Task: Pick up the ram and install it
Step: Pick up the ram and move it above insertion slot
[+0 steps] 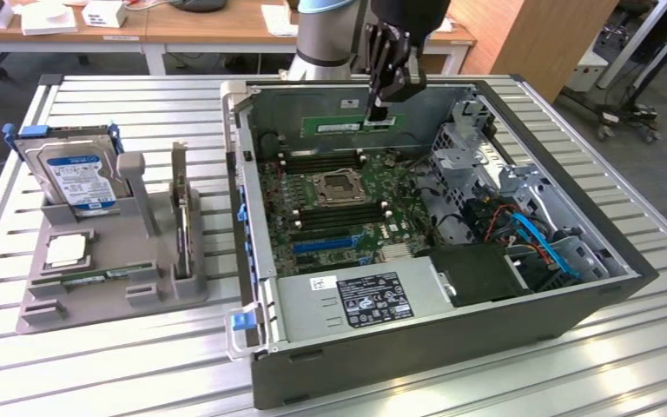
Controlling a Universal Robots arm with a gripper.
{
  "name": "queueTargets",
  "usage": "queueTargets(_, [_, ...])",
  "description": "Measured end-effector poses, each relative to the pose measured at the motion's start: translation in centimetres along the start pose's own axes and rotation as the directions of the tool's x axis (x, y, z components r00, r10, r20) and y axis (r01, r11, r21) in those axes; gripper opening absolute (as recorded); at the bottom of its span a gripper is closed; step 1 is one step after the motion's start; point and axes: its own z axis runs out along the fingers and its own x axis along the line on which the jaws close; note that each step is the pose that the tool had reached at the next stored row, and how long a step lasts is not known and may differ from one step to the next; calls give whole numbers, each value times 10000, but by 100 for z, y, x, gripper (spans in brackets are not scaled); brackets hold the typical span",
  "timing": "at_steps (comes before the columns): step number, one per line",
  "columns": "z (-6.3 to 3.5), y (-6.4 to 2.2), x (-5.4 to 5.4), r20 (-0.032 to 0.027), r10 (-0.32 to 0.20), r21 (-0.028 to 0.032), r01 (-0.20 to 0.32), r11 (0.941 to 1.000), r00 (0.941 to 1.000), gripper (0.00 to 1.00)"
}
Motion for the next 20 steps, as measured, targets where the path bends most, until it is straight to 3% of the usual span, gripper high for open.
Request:
queueTargets(5, [81, -3, 2, 0, 0, 2, 0, 10000, 10000, 11])
queueTargets(20, [150, -5, 4, -2, 0, 2, 0, 10000, 10000, 11])
